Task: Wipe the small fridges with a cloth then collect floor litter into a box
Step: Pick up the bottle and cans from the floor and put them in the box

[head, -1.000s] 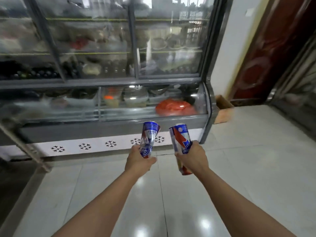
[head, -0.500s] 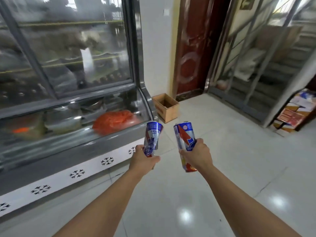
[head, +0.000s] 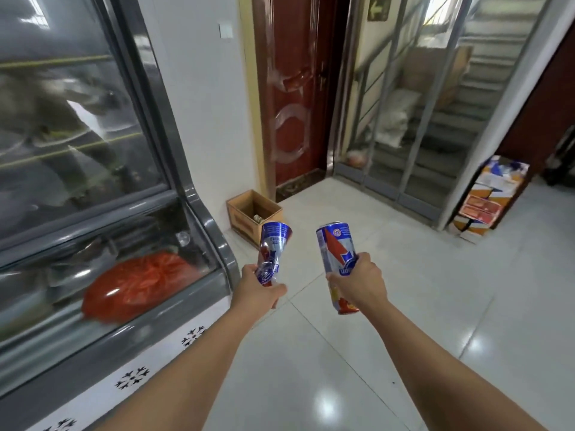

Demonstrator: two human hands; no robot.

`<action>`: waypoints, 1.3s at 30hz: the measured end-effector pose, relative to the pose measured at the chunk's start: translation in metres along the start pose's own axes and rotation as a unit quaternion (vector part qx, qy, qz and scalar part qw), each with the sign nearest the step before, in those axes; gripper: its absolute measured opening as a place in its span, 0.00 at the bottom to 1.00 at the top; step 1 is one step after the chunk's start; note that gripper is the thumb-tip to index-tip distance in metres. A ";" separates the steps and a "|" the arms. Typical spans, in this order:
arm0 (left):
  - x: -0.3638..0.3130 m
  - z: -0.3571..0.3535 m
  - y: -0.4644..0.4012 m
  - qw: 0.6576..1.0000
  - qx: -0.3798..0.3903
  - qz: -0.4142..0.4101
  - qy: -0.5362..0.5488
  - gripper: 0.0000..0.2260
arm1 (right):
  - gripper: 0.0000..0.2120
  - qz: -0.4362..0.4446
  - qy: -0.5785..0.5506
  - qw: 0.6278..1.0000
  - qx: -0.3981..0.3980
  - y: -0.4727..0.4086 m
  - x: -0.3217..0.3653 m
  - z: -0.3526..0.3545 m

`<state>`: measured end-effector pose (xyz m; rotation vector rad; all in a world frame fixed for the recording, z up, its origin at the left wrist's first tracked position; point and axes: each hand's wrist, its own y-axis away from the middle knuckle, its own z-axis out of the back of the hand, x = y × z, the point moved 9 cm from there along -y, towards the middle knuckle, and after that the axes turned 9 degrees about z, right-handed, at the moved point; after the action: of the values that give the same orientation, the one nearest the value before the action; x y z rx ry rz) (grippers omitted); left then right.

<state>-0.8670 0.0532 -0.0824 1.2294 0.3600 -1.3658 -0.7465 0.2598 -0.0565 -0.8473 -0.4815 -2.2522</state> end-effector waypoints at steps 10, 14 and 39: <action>-0.107 -0.054 -0.151 0.997 -0.054 0.047 0.019 0.25 | 0.33 0.061 0.015 0.996 0.056 -0.233 0.023 0.003; -0.148 -0.070 -0.200 0.995 -0.072 0.047 0.042 0.23 | 0.34 0.081 0.024 0.993 0.085 -0.315 0.035 -0.003; -0.340 -0.091 -0.627 0.976 -0.153 0.104 0.113 0.23 | 0.36 0.145 0.069 0.973 0.165 -0.797 0.159 -0.103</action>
<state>-1.4557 0.4640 -0.1237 1.1304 0.5637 -0.9521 -1.4407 0.6920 -0.1018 -0.5468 -0.6043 -1.8803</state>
